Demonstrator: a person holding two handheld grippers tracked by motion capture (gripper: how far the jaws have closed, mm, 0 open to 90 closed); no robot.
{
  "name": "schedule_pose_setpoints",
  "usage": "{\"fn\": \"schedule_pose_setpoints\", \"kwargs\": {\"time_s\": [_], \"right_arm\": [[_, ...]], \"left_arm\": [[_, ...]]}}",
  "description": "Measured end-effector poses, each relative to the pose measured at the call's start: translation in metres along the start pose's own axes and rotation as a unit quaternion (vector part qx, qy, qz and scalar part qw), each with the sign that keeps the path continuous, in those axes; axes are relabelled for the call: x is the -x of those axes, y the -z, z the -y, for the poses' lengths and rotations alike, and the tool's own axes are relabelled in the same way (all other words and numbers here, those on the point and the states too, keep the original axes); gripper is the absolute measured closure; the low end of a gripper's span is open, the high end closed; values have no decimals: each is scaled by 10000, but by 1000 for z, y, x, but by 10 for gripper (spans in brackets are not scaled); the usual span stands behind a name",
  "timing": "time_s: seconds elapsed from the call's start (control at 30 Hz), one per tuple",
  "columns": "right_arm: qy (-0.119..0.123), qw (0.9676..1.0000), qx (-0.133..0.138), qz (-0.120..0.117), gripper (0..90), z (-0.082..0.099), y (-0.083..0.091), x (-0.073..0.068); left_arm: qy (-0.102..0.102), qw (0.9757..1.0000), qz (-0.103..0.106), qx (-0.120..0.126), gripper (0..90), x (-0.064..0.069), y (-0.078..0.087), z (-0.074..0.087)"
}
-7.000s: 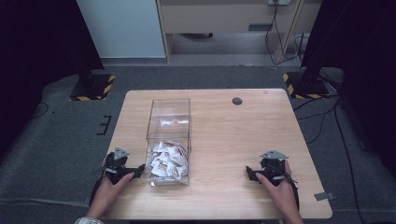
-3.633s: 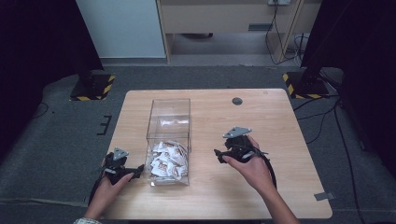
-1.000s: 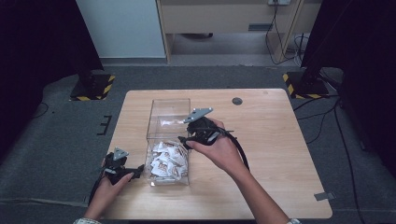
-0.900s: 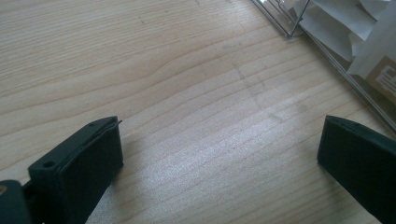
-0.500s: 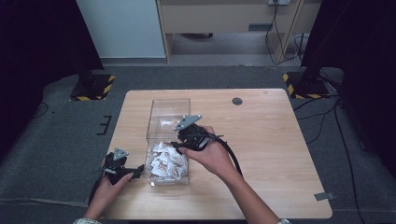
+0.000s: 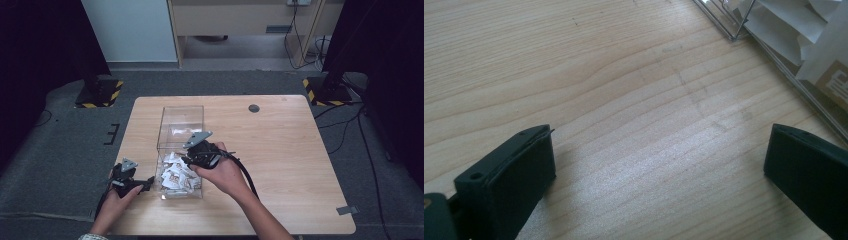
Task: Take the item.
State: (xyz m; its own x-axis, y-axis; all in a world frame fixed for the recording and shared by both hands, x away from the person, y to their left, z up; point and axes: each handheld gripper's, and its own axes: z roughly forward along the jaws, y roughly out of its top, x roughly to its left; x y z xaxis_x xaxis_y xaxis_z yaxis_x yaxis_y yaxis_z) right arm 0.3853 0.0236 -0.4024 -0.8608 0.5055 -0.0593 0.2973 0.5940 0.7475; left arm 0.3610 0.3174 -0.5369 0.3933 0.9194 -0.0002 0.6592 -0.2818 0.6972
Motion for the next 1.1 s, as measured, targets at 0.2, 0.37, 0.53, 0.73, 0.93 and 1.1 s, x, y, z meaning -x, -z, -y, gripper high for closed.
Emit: {"fn": "schedule_pose_setpoints", "kwargs": {"time_s": [0.2, 0.37, 0.53, 0.73, 0.93, 1.1], "right_arm": [[-45, 10000, 4, -44, 676, 6, -3, -2], [-54, 9999, -30, -114, 702, 10, -6, -5], [-30, 9997, -91, -207, 718, 13, -11, -8], [-47, 9995, -155, -270, 724, 18, -15, -11], [-64, 9990, -210, -377, 716, 22, -20, -13], [-2, 9987, -264, -429, 716, 21, -23, -17]], "left_arm": [[-4, 10000, 4, 1, 0, 0, 0, 0], [-3, 10000, 3, 0, 0, 0, 0, 0], [-4, 10000, 4, 0, 0, 0, 0, 0], [-3, 10000, 4, 1, 0, 0, 0, 0], [-4, 10000, 4, 0, 0, 0, 0, 0], [-4, 10000, 4, -1, 0, 0, 0, 0]]}}
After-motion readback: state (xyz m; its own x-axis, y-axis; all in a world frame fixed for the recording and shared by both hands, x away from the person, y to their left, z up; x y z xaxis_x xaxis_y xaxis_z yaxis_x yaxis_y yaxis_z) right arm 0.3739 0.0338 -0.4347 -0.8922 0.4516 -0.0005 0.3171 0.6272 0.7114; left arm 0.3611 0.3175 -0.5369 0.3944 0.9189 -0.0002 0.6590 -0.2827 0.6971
